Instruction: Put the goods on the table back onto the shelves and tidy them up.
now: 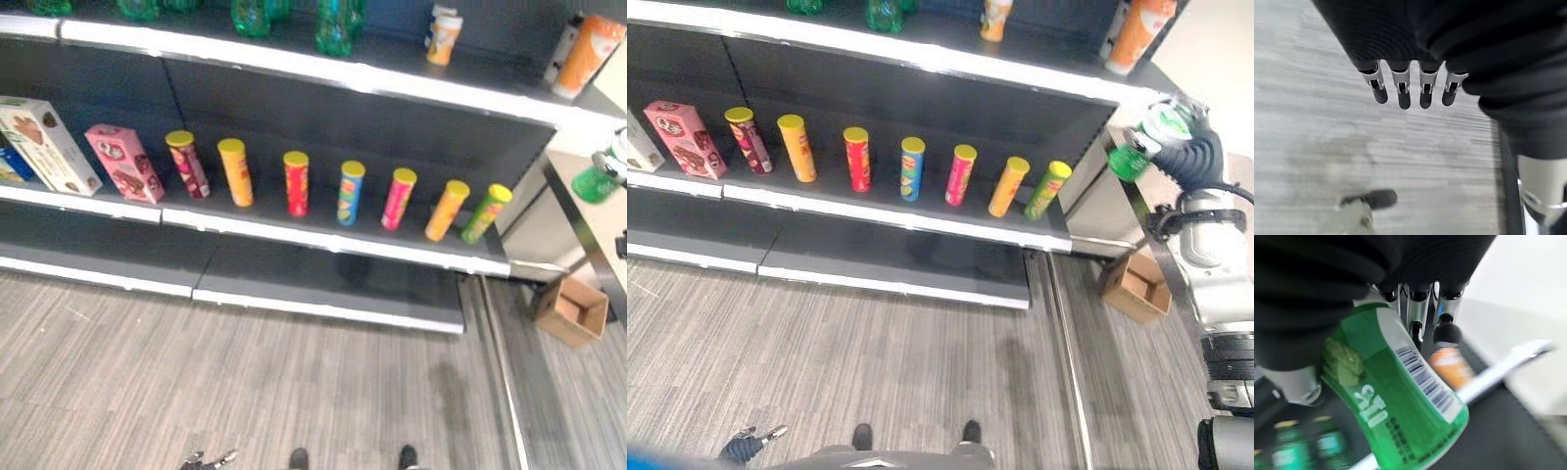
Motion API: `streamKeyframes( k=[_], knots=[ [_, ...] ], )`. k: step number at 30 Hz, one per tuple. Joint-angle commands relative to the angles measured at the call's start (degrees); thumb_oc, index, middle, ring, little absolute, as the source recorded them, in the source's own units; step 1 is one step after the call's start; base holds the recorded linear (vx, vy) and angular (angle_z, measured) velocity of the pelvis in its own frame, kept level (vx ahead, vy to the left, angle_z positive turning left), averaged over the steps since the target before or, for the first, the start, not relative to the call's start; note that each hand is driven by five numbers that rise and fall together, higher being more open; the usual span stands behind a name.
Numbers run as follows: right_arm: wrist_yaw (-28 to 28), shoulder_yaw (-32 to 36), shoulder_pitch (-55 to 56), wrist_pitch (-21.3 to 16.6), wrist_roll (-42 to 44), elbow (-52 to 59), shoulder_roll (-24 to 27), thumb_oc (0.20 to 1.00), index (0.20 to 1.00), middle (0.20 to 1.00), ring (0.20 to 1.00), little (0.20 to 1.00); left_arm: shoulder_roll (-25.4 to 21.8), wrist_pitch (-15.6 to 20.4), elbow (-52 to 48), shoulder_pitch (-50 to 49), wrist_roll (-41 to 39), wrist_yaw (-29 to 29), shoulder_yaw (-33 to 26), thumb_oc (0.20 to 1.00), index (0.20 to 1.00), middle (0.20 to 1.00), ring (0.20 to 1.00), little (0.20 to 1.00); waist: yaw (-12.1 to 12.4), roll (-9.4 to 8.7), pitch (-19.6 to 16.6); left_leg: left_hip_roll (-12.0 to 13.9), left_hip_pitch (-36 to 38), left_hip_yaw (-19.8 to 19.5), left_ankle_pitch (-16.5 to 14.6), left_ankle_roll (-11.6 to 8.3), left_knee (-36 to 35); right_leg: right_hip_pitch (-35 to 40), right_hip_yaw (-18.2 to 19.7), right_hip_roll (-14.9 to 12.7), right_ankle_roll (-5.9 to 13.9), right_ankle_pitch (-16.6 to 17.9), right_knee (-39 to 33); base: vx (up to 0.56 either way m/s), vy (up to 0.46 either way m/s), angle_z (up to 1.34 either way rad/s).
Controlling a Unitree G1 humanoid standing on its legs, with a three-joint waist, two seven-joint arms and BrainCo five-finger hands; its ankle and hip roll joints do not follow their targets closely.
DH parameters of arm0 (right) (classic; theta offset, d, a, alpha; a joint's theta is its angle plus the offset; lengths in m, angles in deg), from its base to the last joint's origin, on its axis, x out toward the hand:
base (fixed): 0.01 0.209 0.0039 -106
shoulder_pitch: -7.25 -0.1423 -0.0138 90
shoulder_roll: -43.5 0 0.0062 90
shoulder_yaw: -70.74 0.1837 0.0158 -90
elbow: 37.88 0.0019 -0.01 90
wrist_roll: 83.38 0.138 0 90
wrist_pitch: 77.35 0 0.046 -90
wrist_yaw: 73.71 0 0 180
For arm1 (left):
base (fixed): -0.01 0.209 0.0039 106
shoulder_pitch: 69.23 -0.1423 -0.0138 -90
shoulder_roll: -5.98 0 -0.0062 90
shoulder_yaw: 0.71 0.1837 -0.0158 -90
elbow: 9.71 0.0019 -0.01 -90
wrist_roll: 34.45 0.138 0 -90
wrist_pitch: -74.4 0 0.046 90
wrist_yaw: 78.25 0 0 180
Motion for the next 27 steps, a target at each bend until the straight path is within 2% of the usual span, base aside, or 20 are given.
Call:
streamKeyframes(
  k=[1,11,17,18,19,20,21,22,23,24,25,26,27],
  knots=[
    [0.29,-0.54,-2.51,-1.18,1.33,-1.4,6.83,0.2,0.2,0.2,0.2,0.2,1.5,0.36,0.5,2.18,1.1,0.12,1.04,1.0,1.0,1.0,1.0,1.0,-0.19,3.83,-0.95,7.54,-1.87,-1.77,-4.91,-5.95,2.7,2.7,0.68,6.68,-3.79,-14.28,3.5,0.04,0.024,0.01],
    [-0.48,-1.61,-2.78,-1.12,0.38,0.08,6.58,0.2,0.2,0.2,0.2,0.2,1.13,0.45,0.65,0.86,1.42,0.31,-0.06,1.0,1.0,1.0,1.0,1.0,0.25,3.65,-1.02,7.45,-1.05,-0.81,-5.2,-5.58,1.94,2.37,0.95,6.22,-3.12,-13.52,3.33,0.01,0.029,-0.06],
    [-0.44,-3.91,-5.81,-1.4,-0.14,1.07,5.8,0.2,0.2,0.2,0.2,0.2,0.69,0.48,1.03,0.53,1.28,0.39,-0.66,1.0,1.0,1.0,1.0,1.0,1.11,3.18,-0.31,6.34,-2.2,-0.73,-7.06,-4.29,4.48,0.48,2.7,4.94,-2.23,-12.69,4.49,0.01,0.1,-0.14],
    [-0.56,-3.92,-5.95,-1.26,-0.53,1.76,5.83,0.2,0.2,0.2,0.2,0.2,0.57,0.36,1.2,0.39,1.42,0.45,-0.78,1.0,1.0,1.0,1.0,1.0,1.31,3.35,0.04,5.35,-2.6,-1.28,-7.91,-3.17,5.49,-1.05,3.31,3.85,-1.76,-12.4,7.94,0.02,0.155,-0.18],
    [-0.56,-3.91,-5.95,-1.26,-0.53,1.76,5.83,0.2,0.2,0.2,0.2,0.2,0.57,0.36,1.2,0.39,1.42,0.45,-0.77,1.0,1.0,1.0,1.0,1.0,1.32,3.34,0.01,5.35,-2.63,-1.27,-7.92,-3.17,5.51,-1.09,3.33,3.85,-1.76,-12.42,7.97,0.02,0.248,-0.12],
    [-0.57,-3.72,-6.06,-1.25,-1.28,2.17,6.28,0.2,0.2,0.2,0.2,0.2,0.37,0.34,1.26,0.36,1.91,0.63,-0.57,1.0,1.0,1.0,1.0,1.0,1.1,3.84,0.82,4.13,-2.57,-2.11,-8.4,-2.1,6.12,-3.35,4.37,2.8,-1.01,-10.58,13.51,0.0,0.148,-0.02],
    [-0.57,-3.7,-6.05,-1.24,-1.29,2.19,6.29,0.2,0.2,0.2,0.2,0.2,0.38,0.34,1.27,0.38,1.91,0.63,-0.56,1.0,1.0,1.0,1.0,1.0,1.15,3.78,0.74,4.04,-2.75,-2.06,-8.45,-2.05,6.25,-3.65,4.49,2.7,-0.96,-10.71,13.82,0.02,0.221,0.0],
    [-0.66,-3.52,-6.08,-1.16,-1.56,2.29,6.76,0.2,0.2,0.2,0.2,0.2,0.34,0.27,2.06,0.53,2.45,0.73,-0.38,1.0,1.0,1.0,1.0,1.0,0.85,4.07,1.17,3.3,-2.5,-2.66,-8.71,-1.51,6.53,-4.65,5.17,2.08,-0.81,-9.09,16.84,0.03,0.236,0.13],
    [-0.42,-3.22,-6.43,-1.12,-1.9,3.28,7.3,0.2,0.2,0.2,0.2,0.2,-0.1,0.15,1.67,0.41,2.88,0.56,-0.22,1.0,1.0,1.0,1.0,1.0,0.35,4.69,2.3,1.87,-1.79,-3.7,-9.16,-0.05,7.06,-7.99,7.08,0.87,-1.5,-4.81,24.31,0.03,0.234,0.08],
    [-0.42,-3.26,-6.49,-1.1,-1.9,3.28,7.32,0.2,0.2,0.2,0.2,0.2,-0.08,0.13,1.65,0.41,2.88,0.56,-0.24,1.0,1.0,1.0,1.0,1.0,0.41,4.63,2.31,1.79,-1.8,-3.62,-9.17,-0.01,7.08,-8.21,7.25,0.8,-1.47,-4.93,24.62,0.04,0.227,0.09],
    [-0.17,-3.28,-7.04,-1.24,-1.92,3.6,7.73,0.2,0.2,0.2,0.2,0.2,-0.41,0.16,1.01,0.08,2.72,0.69,-0.13,1.0,1.0,1.0,1.0,1.0,0.11,5.0,2.98,1.48,-1.27,-3.91,-9.39,0.63,7.25,-9.52,8.06,0.8,-1.99,-3.08,27.94,0.06,0.147,0.02],
    [0.23,-3.53,-7.67,-1.69,-1.84,3.55,7.64,0.2,0.2,0.2,0.2,0.2,-0.83,0.17,0.62,-0.16,2.44,0.65,-0.3,1.0,1.0,1.0,1.0,1.0,0.22,5.75,3.84,1.57,-0.54,-3.94,-9.71,0.99,7.2,-11.93,8.61,1.13,-2.38,-3.82,32.22,0.14,0.162,0.07],
    [-0.01,-3.86,-7.88,-1.78,-1.72,3.69,7.73,0.2,0.2,0.2,0.2,0.2,-0.83,0.17,0.95,0.1,2.09,0.8,-0.53,1.0,1.0,1.0,1.0,1.0,0.12,5.75,3.79,1.44,0.19,-4.34,-10.0,0.95,6.84,-13.12,8.65,1.8,-2.87,-5.42,31.67,0.12,0.09,0.04]
  ],
)
